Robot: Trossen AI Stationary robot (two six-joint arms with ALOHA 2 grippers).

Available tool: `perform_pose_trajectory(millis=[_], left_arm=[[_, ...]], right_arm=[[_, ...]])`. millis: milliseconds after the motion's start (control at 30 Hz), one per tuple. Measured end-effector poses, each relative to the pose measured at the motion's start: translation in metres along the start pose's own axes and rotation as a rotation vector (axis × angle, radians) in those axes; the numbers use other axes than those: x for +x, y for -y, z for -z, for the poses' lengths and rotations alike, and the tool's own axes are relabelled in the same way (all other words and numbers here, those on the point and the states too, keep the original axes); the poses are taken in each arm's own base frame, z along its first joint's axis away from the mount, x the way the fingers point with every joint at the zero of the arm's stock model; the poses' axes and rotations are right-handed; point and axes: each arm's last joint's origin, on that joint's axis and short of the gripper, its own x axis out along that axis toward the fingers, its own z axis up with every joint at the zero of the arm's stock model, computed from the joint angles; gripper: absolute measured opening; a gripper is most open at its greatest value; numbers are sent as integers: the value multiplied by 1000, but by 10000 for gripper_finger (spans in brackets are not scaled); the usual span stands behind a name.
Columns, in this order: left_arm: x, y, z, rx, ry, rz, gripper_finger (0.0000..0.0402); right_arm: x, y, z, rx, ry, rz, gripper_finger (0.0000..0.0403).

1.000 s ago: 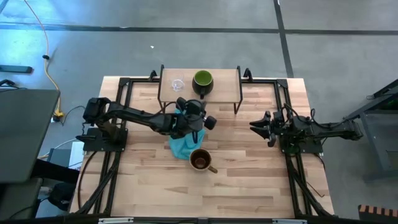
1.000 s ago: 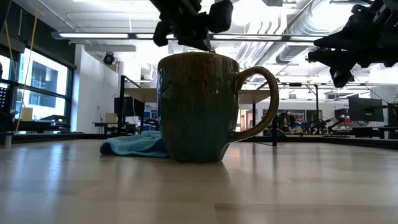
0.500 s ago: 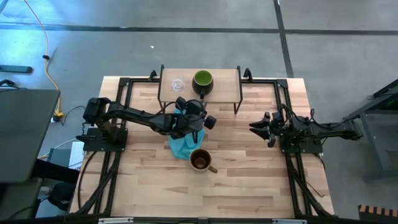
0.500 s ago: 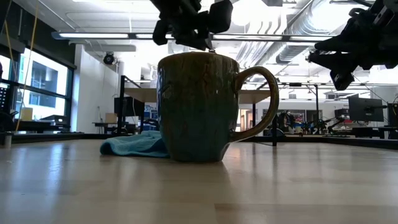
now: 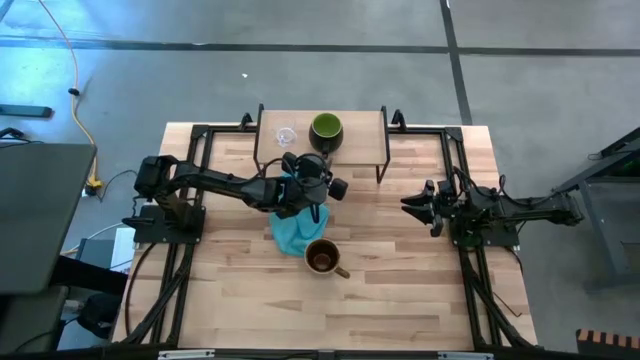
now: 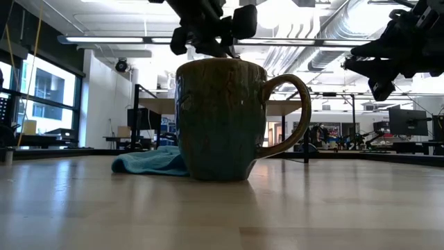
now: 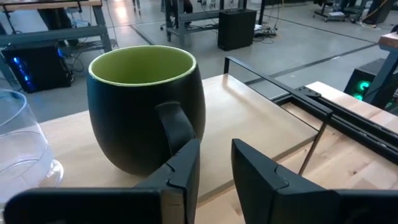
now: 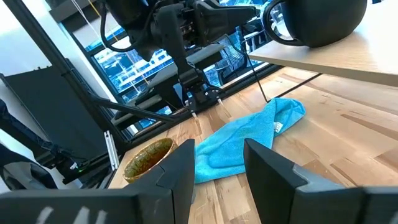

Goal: Stack small to large cups/mugs on shelf
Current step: Put the green mug on the shelf

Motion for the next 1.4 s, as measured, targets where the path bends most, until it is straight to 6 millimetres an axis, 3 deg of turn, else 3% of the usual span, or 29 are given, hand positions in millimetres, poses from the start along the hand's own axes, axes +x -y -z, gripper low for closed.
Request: perform_pose_trajectory(millis=[1400], left_arm=[[10, -3, -3, -91, -39, 73, 74]], right_arm=[[0, 0, 0, 1, 1, 0, 128]])
